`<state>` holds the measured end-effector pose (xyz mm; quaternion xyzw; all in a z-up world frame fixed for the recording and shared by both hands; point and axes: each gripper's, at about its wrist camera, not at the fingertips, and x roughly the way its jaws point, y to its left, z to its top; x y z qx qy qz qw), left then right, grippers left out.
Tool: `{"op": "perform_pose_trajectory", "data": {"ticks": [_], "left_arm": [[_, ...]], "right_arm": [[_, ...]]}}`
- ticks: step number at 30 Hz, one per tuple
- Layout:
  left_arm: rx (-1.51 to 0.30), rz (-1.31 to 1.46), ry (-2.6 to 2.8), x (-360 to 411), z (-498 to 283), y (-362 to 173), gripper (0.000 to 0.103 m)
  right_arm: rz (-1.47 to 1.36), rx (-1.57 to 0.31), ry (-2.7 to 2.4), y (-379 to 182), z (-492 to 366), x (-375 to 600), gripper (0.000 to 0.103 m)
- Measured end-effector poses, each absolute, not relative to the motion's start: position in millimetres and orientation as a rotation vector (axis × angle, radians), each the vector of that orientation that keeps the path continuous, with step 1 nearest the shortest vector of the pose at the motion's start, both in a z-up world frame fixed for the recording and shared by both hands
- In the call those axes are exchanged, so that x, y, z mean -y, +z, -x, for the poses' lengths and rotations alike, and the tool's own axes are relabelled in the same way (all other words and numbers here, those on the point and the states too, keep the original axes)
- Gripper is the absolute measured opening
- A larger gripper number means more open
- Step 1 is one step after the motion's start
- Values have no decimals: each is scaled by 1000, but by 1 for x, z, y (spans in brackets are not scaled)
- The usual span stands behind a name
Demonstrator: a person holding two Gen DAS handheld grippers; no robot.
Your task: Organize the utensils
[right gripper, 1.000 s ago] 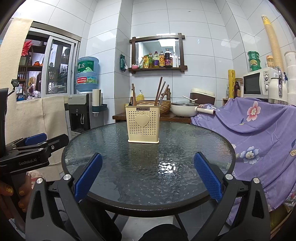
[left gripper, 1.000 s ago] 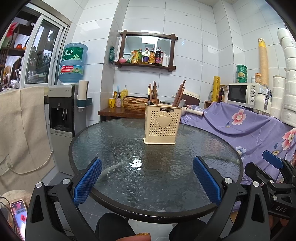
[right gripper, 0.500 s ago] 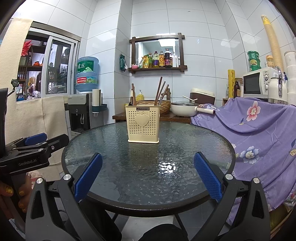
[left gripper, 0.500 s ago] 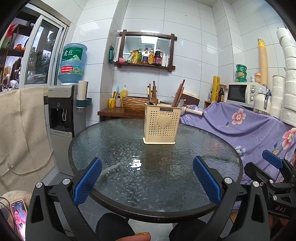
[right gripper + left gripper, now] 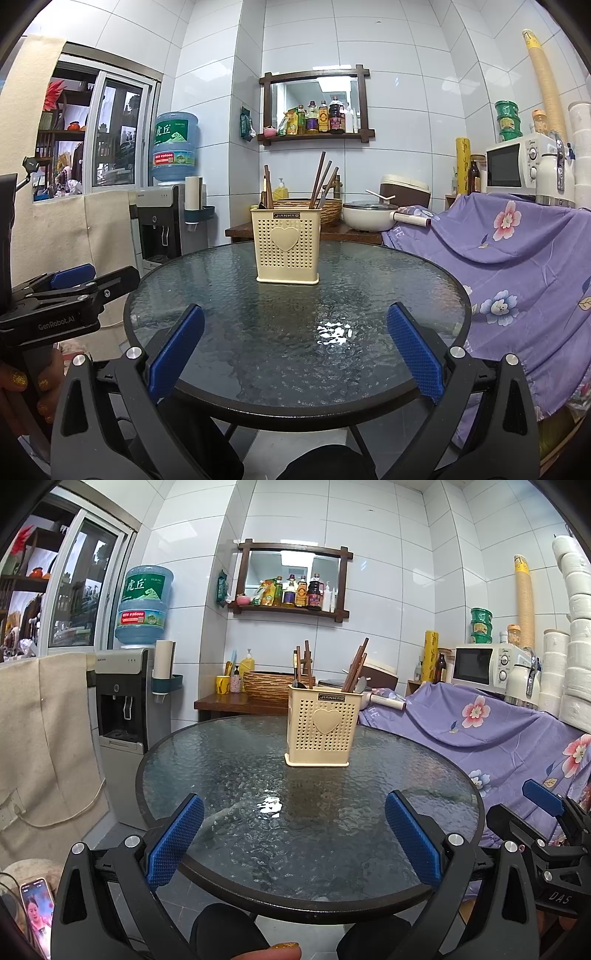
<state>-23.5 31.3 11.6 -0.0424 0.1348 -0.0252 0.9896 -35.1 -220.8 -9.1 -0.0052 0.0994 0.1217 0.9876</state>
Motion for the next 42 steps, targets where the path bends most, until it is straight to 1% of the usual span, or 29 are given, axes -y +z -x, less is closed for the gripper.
{"op": "perform_pose_trajectory", "data": {"ticks": [42], "left_arm": [[-269,69,-64,-35,24,10,96]], "right_arm": [[11,-201,244,-11,35,218,97]]}}
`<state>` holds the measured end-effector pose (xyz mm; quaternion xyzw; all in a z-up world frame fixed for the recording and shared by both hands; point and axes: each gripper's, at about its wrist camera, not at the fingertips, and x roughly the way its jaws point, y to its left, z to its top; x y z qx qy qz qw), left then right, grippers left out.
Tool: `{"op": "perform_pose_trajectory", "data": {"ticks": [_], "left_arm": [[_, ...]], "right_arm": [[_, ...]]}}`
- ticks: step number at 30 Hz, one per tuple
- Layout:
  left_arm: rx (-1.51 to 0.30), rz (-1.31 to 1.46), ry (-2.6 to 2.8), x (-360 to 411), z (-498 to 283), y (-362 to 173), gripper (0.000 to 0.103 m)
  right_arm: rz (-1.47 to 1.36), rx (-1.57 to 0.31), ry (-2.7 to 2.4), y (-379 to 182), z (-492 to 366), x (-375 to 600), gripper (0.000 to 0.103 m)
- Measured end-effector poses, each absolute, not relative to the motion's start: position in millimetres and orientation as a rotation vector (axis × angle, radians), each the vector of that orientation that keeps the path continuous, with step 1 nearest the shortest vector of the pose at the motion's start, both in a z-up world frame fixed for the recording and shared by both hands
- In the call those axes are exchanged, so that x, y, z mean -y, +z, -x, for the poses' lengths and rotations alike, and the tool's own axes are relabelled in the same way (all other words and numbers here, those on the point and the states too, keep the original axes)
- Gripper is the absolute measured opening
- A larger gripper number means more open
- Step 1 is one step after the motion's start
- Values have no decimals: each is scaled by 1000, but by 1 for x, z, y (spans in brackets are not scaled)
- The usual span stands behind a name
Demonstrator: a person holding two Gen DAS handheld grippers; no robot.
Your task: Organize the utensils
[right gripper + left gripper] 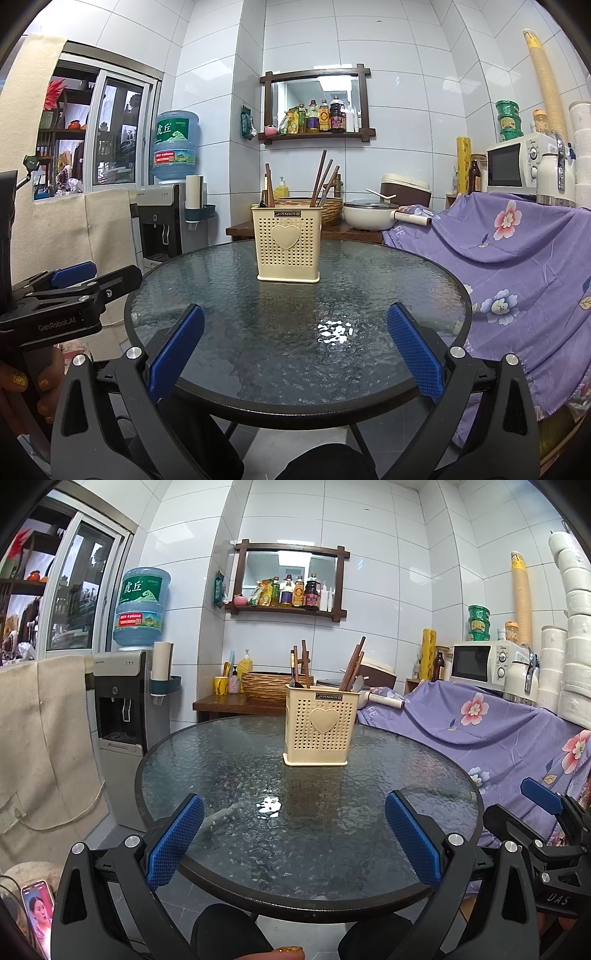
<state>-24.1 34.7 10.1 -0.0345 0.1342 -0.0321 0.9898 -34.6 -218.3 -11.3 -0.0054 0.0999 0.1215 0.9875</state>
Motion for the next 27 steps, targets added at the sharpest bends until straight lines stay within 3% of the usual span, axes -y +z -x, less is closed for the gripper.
{"op": "perform_pose_trajectory", "data": {"ticks": [27], "left_arm": [[-265,79,-67,-36,24,9,96]], "right_arm": [[12,-200,249,-15,36,219,97]]}}
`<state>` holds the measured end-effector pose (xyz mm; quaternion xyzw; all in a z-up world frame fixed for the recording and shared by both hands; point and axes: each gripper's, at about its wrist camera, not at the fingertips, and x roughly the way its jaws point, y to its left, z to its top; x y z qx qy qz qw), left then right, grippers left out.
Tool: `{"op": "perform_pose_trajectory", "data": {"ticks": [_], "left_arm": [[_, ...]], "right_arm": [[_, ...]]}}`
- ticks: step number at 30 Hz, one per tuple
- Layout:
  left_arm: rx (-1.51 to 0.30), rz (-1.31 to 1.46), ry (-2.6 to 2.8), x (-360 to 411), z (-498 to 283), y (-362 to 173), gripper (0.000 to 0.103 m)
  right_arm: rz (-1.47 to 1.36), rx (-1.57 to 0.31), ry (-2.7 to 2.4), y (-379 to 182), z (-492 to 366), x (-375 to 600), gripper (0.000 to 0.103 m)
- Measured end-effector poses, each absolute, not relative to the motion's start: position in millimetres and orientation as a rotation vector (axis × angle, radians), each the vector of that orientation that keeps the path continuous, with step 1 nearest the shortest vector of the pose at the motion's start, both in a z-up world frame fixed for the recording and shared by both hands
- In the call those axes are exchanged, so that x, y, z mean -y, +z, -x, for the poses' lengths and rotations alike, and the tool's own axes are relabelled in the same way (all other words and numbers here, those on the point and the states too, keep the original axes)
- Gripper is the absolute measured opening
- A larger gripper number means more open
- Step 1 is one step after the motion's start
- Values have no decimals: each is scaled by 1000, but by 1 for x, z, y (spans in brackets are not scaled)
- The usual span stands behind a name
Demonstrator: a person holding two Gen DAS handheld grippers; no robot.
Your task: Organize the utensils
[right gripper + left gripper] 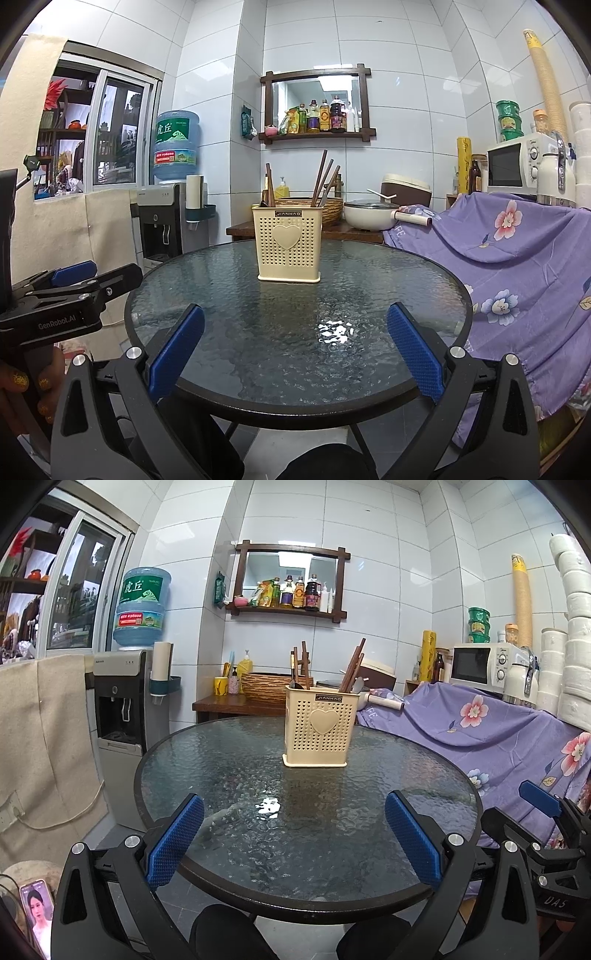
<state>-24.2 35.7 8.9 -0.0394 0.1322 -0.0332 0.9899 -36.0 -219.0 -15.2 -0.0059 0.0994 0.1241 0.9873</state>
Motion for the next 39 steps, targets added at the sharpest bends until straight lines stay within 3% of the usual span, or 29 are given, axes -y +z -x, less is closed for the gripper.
{"op": "perform_pose_trajectory", "data": {"ticks": [39], "left_arm": [[-277,75,-67,-38,22,9,96]], "right_arm": [[12,-206,255,-17,36,222,97]]}}
